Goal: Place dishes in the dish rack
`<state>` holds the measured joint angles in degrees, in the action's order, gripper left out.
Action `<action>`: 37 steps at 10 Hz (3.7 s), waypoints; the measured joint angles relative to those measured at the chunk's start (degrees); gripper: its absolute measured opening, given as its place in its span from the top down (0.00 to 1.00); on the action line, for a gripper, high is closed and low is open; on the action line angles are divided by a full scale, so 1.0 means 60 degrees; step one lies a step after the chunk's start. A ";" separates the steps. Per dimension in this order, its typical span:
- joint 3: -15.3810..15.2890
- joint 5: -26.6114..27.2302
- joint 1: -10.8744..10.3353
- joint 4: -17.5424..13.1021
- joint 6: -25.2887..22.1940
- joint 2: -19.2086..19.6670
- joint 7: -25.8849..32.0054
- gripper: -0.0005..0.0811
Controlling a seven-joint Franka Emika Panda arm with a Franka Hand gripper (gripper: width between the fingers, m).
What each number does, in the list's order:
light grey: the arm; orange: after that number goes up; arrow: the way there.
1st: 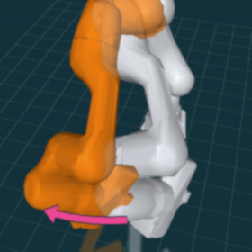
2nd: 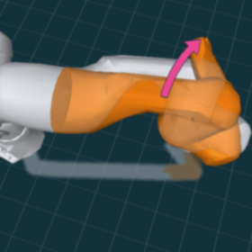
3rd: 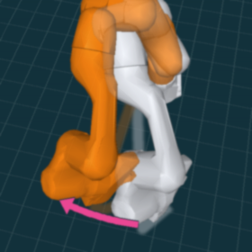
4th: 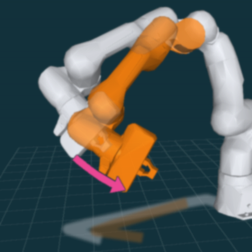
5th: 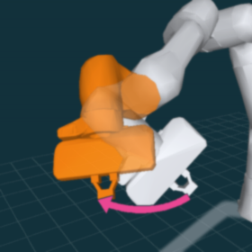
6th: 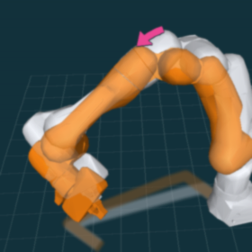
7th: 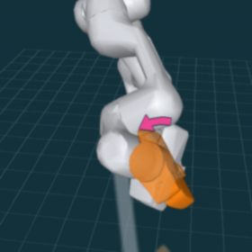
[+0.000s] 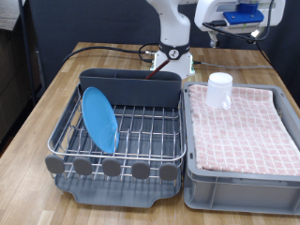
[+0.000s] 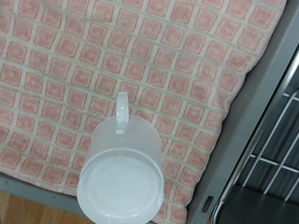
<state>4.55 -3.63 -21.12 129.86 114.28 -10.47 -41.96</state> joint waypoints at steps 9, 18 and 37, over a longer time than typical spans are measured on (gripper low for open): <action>-0.0669 0.0114 -0.0165 -0.0585 -0.0481 0.2052 -0.0378 0.01; -0.0704 0.0260 -0.0127 0.0193 0.0774 0.2781 -0.0458 0.01; -0.0354 0.1060 -0.0044 0.1214 0.2415 0.2945 -0.0378 0.01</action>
<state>2.43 2.73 -21.38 137.14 128.77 7.20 -44.23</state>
